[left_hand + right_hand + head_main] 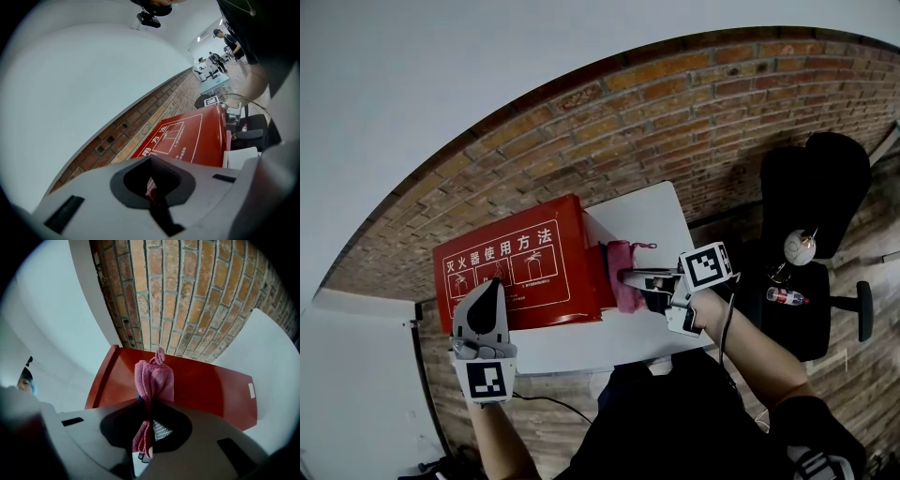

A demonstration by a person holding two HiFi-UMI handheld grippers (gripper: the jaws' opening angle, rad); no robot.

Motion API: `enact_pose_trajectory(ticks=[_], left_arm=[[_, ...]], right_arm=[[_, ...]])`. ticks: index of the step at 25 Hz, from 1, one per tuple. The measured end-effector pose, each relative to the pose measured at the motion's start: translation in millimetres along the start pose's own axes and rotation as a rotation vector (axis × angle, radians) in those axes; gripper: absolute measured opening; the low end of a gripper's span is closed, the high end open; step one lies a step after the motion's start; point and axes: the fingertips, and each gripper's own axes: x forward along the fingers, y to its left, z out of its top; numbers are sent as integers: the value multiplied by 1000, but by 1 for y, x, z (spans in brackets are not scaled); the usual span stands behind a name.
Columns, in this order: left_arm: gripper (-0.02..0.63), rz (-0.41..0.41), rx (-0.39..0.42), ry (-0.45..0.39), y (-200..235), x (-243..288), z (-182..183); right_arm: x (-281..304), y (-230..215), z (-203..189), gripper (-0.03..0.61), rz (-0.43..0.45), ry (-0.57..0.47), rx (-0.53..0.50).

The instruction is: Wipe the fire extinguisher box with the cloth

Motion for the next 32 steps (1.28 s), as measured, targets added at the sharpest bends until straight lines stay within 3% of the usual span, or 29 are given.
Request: enact_pose_trajectory(ticks=[7, 32], left_arm=[[12, -2, 10, -4, 0, 0, 1], [12, -4, 12, 0, 0, 0, 1]], right_arm=[[-2, -25, -9, 51, -61, 3, 43], [-7, -77, -21, 51, -125, -7, 78]])
